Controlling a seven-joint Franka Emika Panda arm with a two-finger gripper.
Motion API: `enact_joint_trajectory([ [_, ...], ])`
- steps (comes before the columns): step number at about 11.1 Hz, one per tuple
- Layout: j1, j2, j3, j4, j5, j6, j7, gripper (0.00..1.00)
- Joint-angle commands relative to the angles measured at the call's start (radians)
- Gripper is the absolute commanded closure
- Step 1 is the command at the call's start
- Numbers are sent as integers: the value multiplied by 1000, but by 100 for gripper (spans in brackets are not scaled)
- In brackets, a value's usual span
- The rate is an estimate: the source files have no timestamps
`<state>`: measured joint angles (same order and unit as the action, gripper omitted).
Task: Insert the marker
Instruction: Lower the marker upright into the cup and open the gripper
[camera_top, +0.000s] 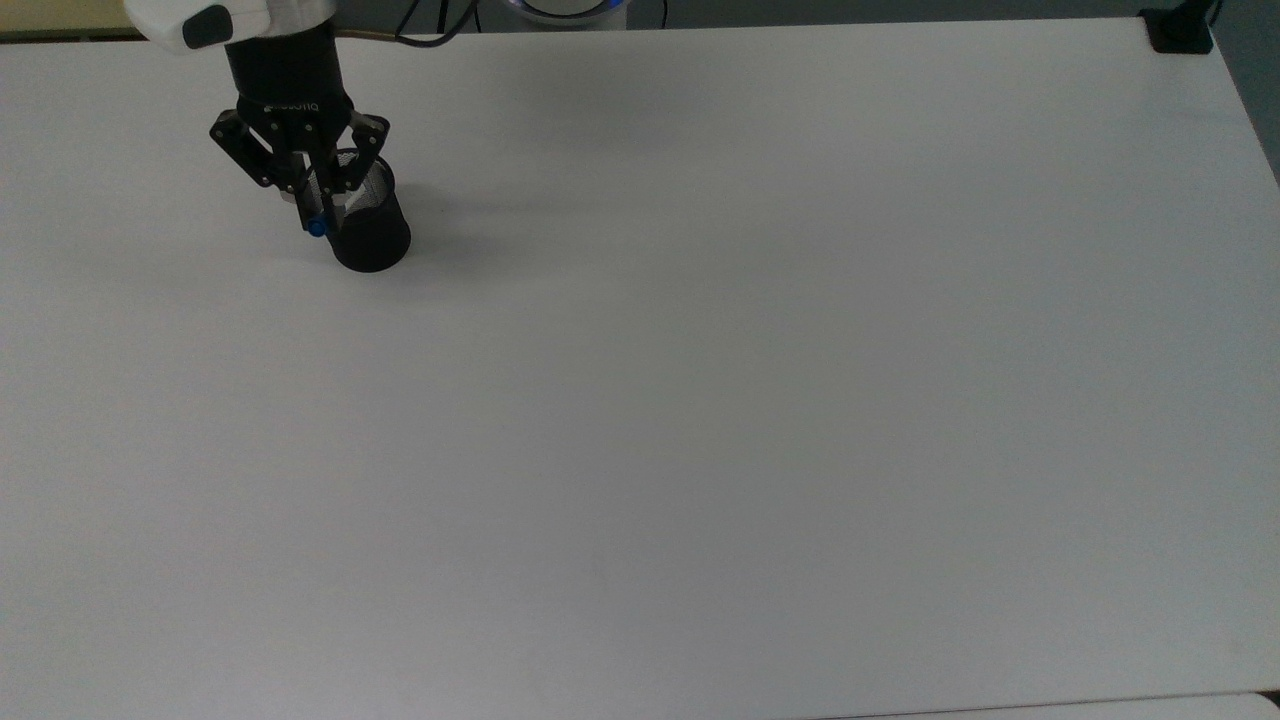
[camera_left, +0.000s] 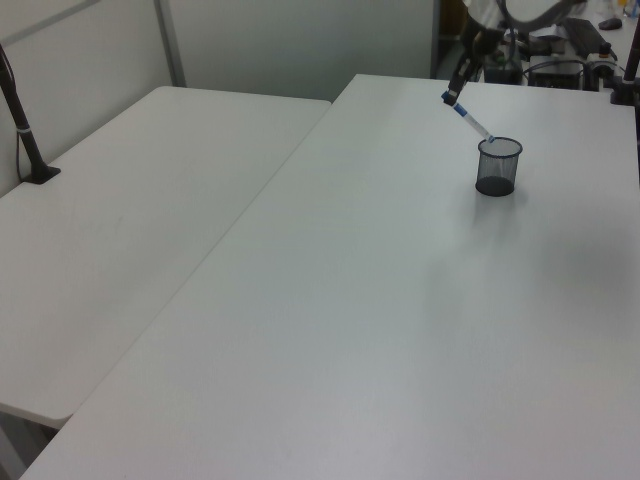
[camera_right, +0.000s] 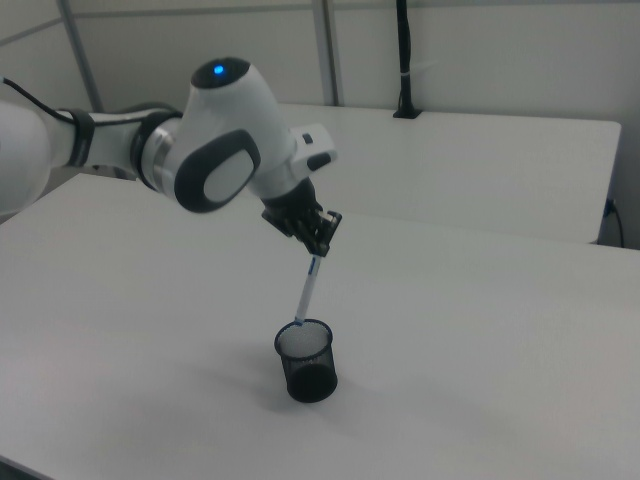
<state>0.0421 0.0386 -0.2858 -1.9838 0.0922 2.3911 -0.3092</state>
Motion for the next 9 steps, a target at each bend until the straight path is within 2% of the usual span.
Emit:
enact_joint_trajectory([
  [1,-37,-46,4,-101,15,60,-95,100],
  [7,-45,-46,-3,-148,17,60,-102,98],
  [9,-54,-48,-4,-148,17,59,-100,80],
])
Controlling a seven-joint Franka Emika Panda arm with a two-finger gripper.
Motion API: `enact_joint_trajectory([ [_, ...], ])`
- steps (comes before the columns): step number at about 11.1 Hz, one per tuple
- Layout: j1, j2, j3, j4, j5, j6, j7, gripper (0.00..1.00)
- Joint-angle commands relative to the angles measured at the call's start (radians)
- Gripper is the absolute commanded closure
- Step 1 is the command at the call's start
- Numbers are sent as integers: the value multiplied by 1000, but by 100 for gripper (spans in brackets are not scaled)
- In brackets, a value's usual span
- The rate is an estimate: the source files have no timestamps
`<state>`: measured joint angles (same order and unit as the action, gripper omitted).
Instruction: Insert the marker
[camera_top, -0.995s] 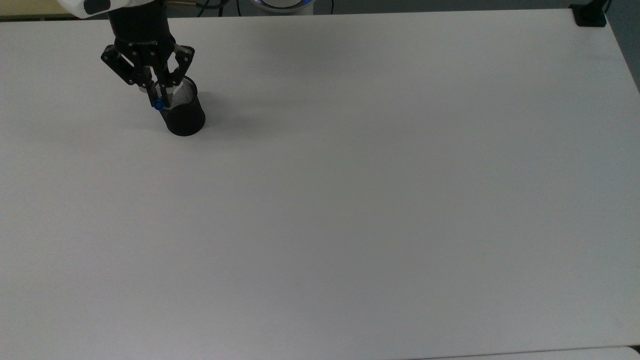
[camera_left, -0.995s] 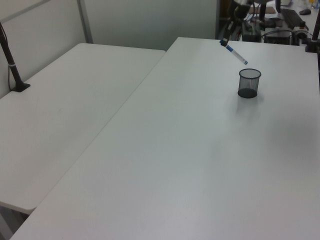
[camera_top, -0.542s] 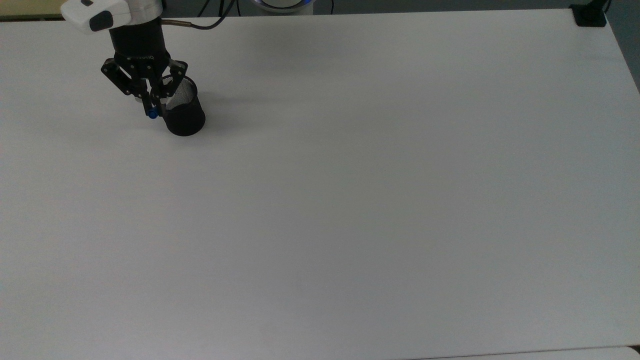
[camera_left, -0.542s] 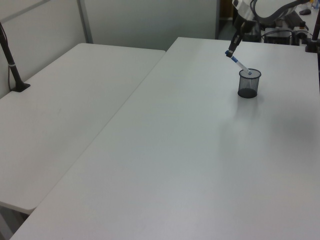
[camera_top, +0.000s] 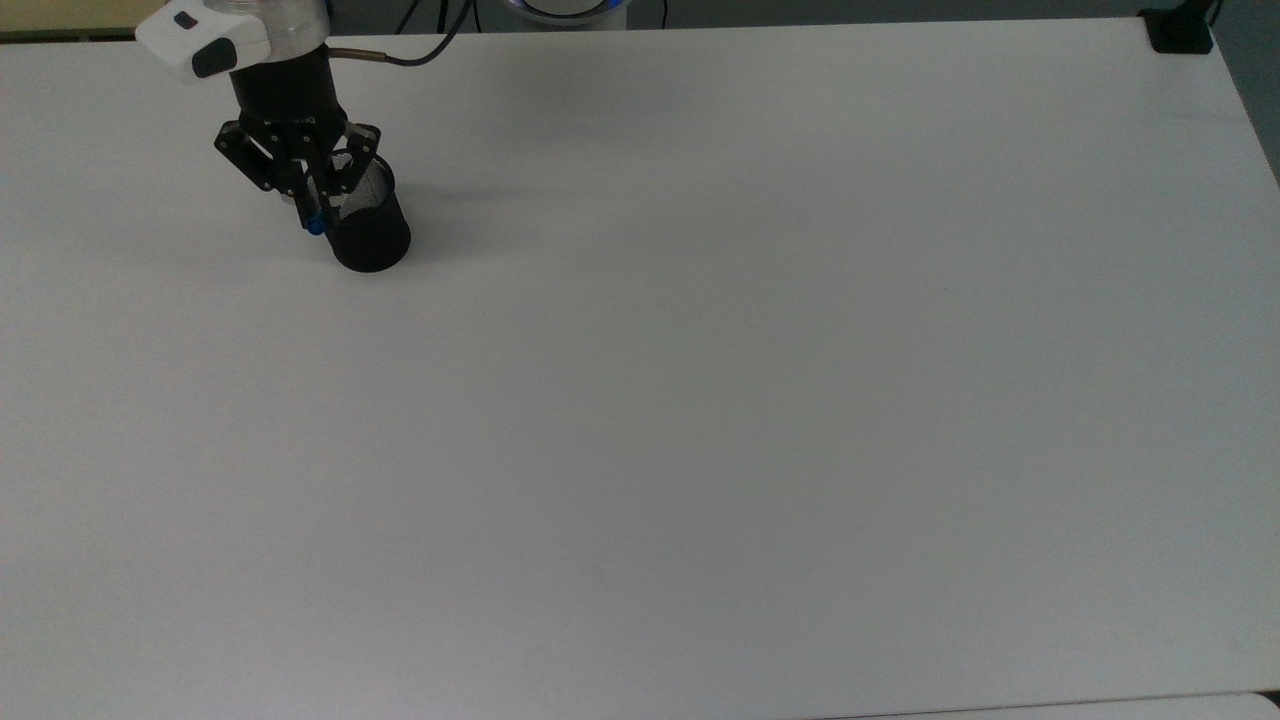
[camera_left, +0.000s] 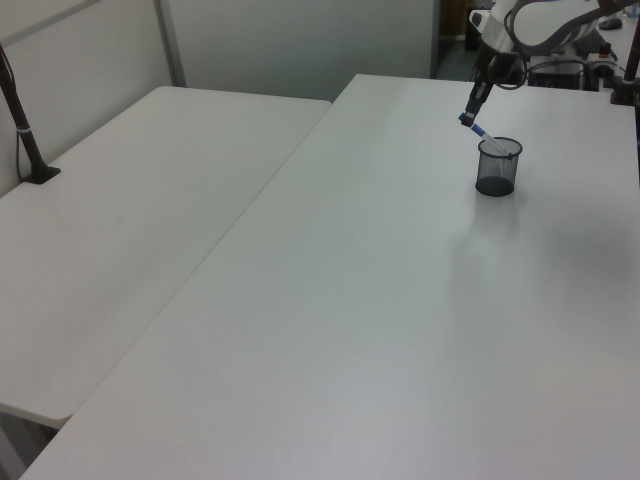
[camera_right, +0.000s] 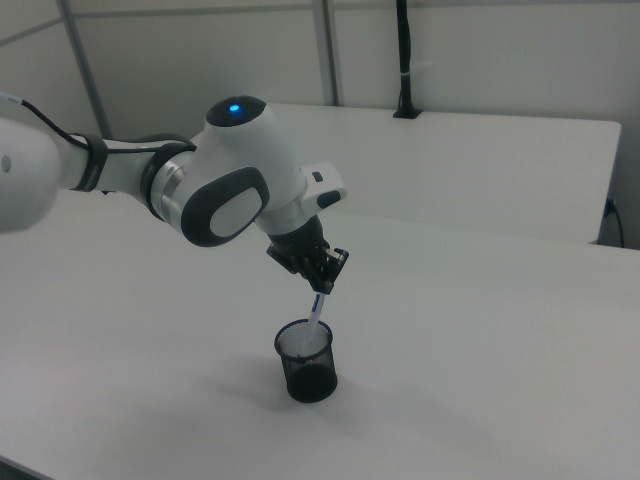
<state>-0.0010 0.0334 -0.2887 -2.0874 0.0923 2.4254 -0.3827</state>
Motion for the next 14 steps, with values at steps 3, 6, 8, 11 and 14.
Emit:
enact_joint_trajectory([
  [3,-11,-70,-29,-42,75,-8,-38,7],
  [6,2,-92,-27,9,84,-222,-84,0],
  [8,7,-87,-12,148,84,-470,-41,0],
  [11,4,-55,92,334,66,-690,172,0],
  [14,0,-11,213,470,-73,-833,301,0],
])
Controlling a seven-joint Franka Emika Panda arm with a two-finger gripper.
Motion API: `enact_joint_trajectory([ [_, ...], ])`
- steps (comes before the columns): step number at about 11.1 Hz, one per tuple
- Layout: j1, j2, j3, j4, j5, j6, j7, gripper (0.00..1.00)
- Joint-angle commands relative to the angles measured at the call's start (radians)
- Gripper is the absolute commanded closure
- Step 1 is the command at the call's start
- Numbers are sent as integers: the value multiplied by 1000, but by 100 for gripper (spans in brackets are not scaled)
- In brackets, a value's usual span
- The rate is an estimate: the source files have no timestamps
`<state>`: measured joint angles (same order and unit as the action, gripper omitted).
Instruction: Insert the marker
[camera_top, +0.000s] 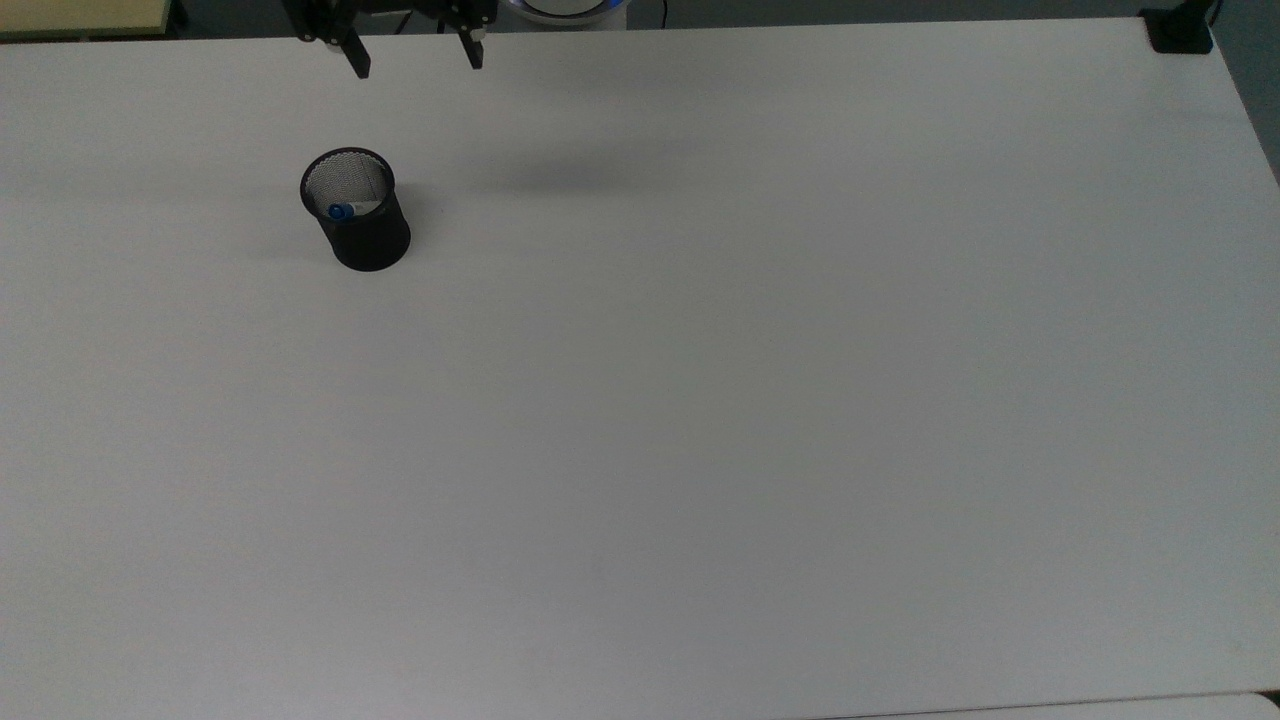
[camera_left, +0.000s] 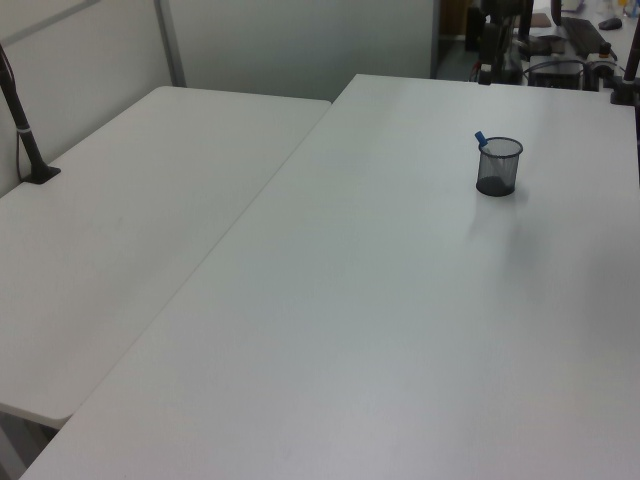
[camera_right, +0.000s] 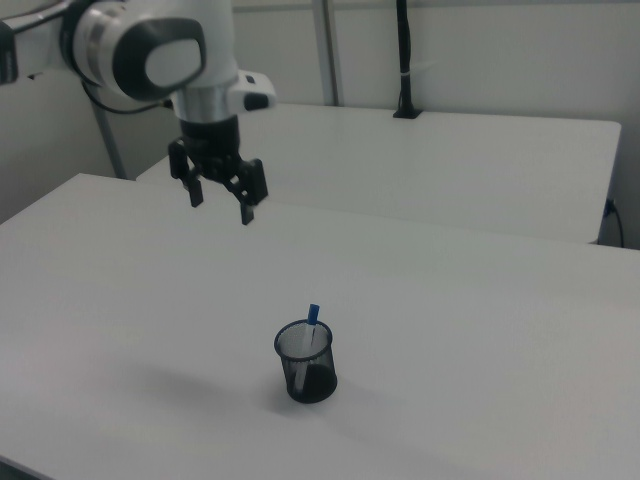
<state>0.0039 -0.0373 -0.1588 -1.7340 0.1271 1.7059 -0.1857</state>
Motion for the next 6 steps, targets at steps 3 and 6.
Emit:
enact_joint_trajectory([
  [3,2,68,101,126,-127,-118,124,0],
  [6,13,71,93,128,-133,-111,127,0],
])
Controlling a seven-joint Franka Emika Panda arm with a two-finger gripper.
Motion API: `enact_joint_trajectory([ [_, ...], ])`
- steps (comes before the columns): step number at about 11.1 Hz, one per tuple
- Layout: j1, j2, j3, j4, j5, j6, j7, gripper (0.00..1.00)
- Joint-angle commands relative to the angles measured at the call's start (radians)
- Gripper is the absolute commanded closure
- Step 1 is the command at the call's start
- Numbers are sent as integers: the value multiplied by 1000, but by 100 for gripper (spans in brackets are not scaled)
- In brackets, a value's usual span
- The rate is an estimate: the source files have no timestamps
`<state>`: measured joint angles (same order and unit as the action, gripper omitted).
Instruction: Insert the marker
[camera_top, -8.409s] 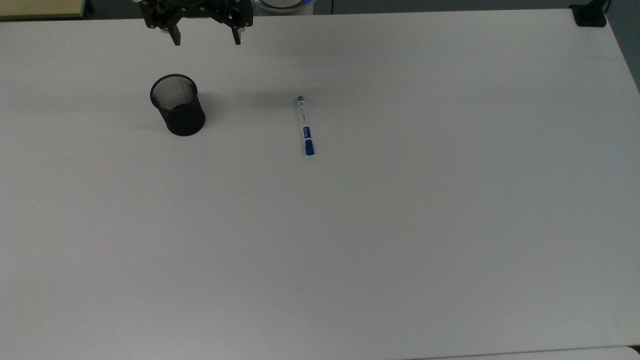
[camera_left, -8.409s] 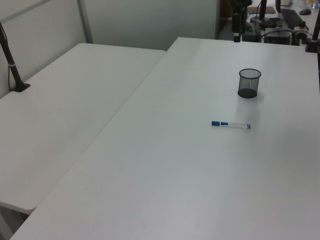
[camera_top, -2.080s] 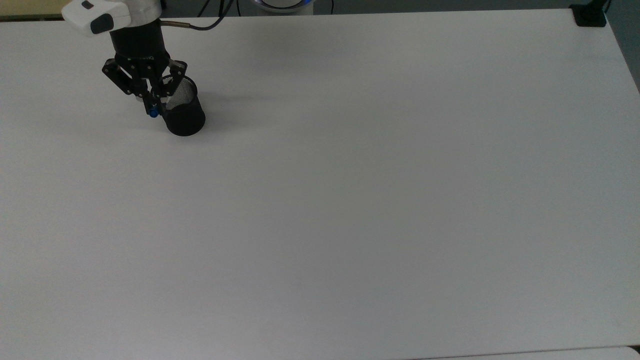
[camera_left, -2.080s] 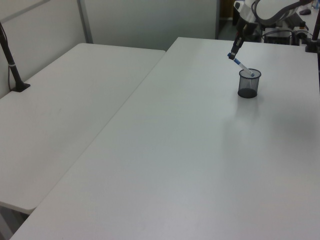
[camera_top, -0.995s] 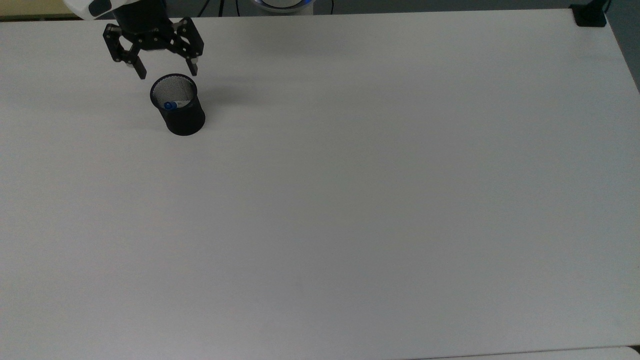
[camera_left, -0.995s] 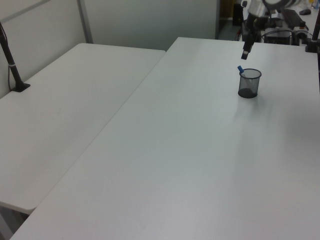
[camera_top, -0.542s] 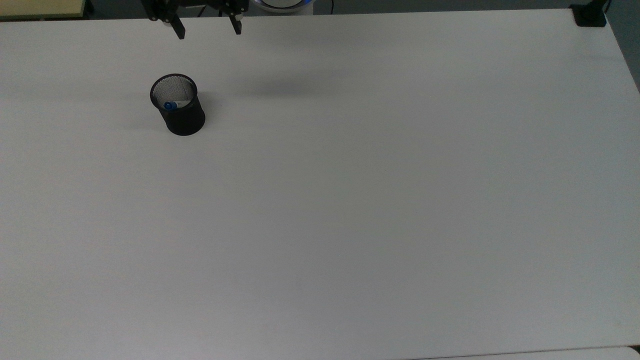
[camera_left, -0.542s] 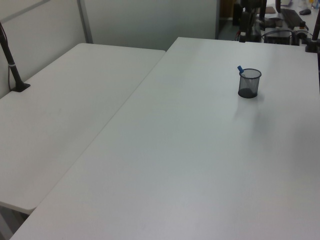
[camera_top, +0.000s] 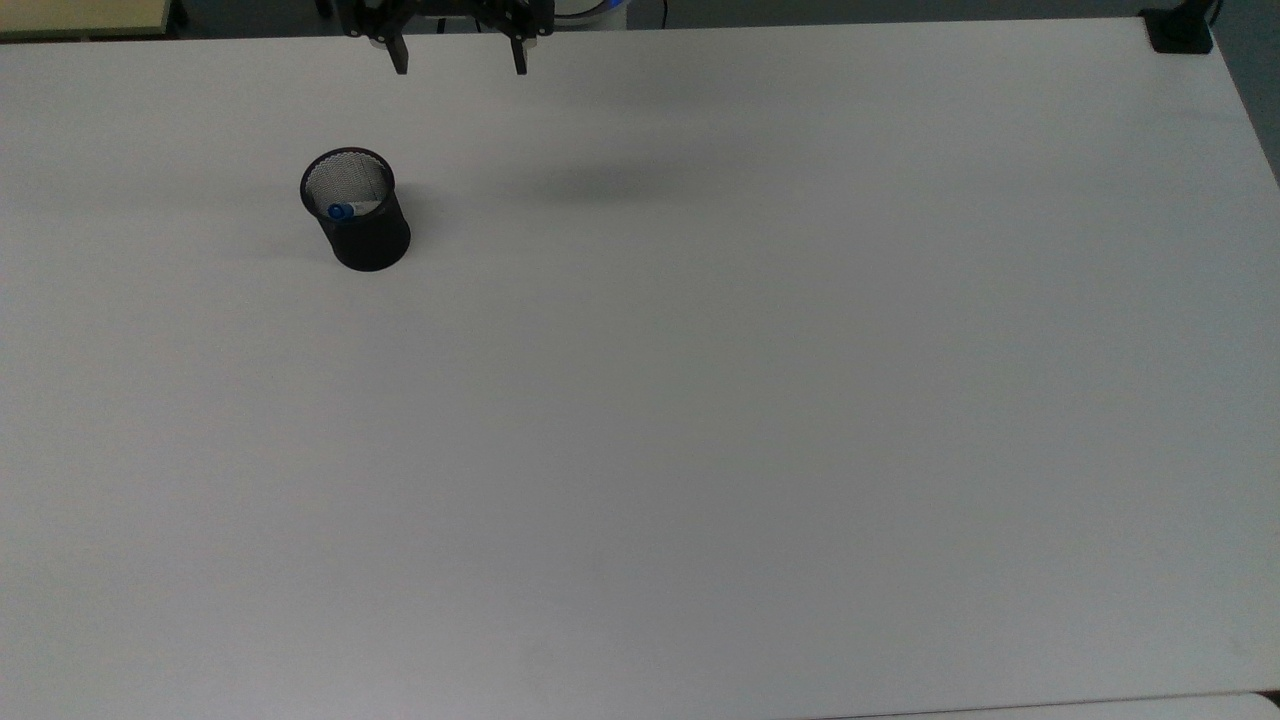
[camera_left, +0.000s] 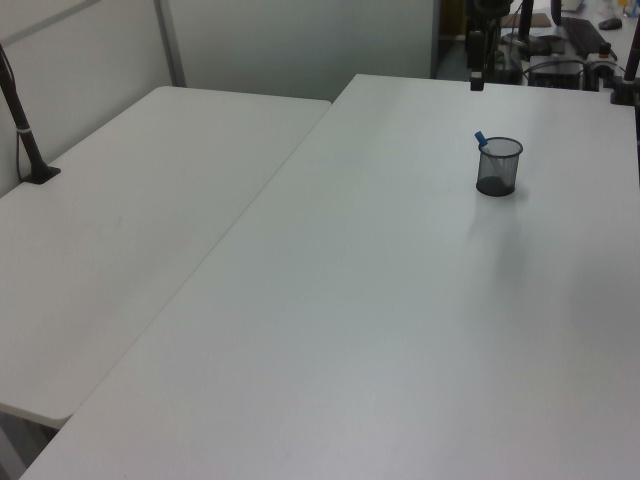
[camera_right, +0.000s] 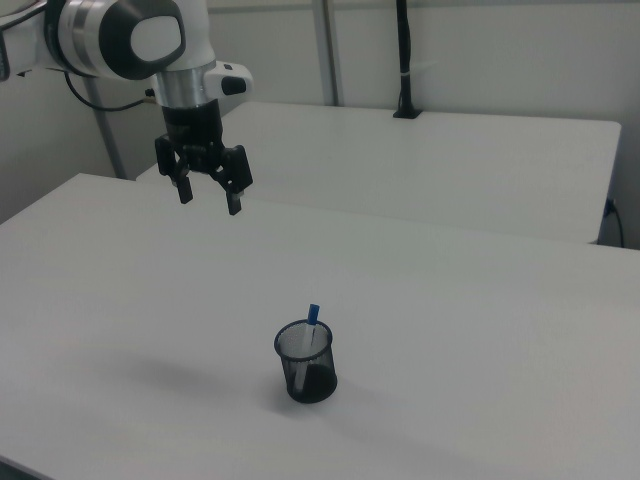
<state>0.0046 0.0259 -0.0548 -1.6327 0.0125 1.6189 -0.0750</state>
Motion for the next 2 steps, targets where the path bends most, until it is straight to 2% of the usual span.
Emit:
enact_joint_trajectory([
  [1,12,6,-11,31,-16,-24,18,0],
  [2,11,6,-13,33,-14,-24,18,0],
])
